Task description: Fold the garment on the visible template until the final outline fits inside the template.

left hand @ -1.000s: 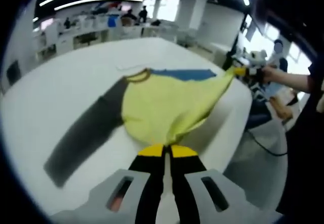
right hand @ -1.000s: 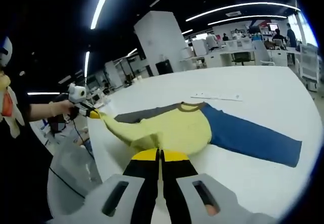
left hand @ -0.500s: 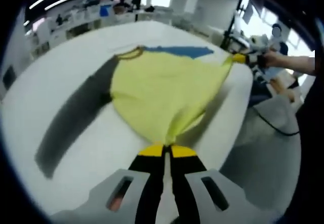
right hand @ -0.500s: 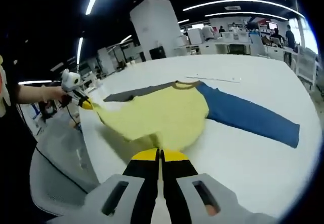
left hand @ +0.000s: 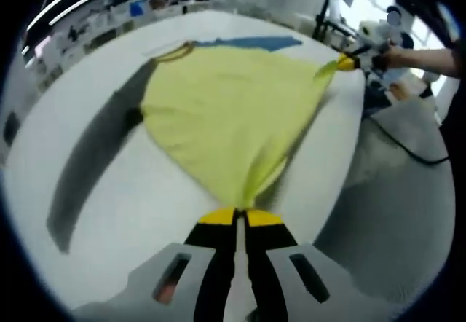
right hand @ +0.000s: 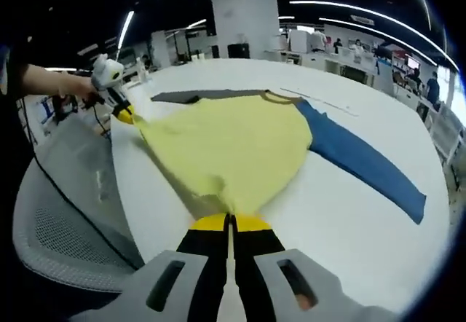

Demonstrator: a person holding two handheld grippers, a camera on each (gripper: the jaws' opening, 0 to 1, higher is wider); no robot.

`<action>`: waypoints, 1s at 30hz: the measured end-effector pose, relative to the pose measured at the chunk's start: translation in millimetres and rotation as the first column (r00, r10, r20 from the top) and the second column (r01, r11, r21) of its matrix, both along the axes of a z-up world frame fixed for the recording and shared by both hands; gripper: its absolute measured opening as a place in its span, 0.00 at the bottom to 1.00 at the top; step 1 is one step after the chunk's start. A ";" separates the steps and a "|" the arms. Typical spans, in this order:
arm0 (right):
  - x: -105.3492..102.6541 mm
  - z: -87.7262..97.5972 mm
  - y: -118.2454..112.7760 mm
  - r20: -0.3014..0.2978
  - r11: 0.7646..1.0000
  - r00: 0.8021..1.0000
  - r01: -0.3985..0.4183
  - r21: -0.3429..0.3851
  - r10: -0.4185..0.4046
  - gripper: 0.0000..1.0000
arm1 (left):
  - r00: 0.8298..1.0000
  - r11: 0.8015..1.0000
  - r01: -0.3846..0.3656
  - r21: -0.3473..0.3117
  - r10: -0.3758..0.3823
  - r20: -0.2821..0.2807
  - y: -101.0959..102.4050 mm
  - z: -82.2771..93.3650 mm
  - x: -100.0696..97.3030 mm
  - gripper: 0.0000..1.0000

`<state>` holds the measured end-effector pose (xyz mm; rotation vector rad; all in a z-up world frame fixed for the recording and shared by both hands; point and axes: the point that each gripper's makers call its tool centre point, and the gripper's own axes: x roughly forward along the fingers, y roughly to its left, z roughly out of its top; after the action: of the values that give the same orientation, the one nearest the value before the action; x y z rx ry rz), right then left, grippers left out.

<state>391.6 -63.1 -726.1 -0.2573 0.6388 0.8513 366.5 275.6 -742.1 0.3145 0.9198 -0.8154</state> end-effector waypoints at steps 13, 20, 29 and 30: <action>-13.8 -20.9 -5.3 0.003 0.989 0.997 -0.070 -0.128 0.071 0.02 | 0.999 0.998 -0.023 0.050 0.024 -0.021 9.8 -18.2 -15.3 0.00; -18.9 -29.2 -9.8 0.012 0.974 0.995 -0.099 -0.203 0.103 0.01 | 0.999 0.998 -0.023 0.050 0.025 -0.037 7.0 -22.8 -21.8 0.00; -35.4 -29.7 -12.3 -0.009 0.977 0.997 -0.075 -0.199 0.074 0.02 | 0.997 0.998 -0.038 0.045 0.040 -0.060 3.9 -27.8 -31.1 0.00; -36.3 -28.5 -12.9 -0.009 0.979 0.998 -0.063 -0.196 0.063 0.03 | 0.997 0.998 -0.039 0.045 0.041 -0.061 4.1 -27.8 -32.0 0.00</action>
<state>355.3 -76.0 -754.6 -0.4569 0.7216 0.8502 334.5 279.6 -769.8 0.3095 0.9997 -0.7722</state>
